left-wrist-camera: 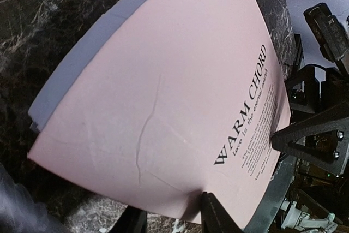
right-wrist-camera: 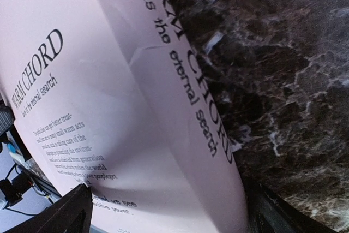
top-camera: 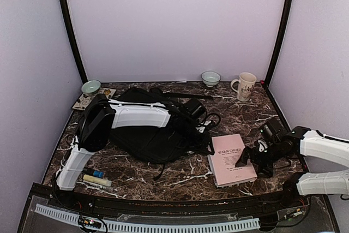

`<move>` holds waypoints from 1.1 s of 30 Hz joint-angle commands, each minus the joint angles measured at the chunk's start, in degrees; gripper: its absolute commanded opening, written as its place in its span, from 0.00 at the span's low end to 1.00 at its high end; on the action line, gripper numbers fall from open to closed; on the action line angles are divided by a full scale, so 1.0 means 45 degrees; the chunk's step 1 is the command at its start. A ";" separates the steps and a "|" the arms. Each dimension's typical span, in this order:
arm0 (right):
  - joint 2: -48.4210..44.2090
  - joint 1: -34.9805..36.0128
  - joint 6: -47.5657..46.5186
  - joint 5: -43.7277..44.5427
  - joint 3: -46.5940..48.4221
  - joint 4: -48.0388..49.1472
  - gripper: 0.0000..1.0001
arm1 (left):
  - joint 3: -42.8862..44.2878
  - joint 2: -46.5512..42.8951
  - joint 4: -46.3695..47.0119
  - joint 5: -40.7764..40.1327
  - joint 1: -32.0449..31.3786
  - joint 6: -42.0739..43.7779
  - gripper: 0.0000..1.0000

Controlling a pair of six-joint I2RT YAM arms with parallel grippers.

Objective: Pack the student bag
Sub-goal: Grab the book from the corner of the board.

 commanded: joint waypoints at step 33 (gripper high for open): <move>-0.5148 -0.0178 0.4643 -0.3269 -0.3237 0.8046 0.28 | -0.1460 0.0536 -0.0707 -0.0562 0.0443 0.1080 0.00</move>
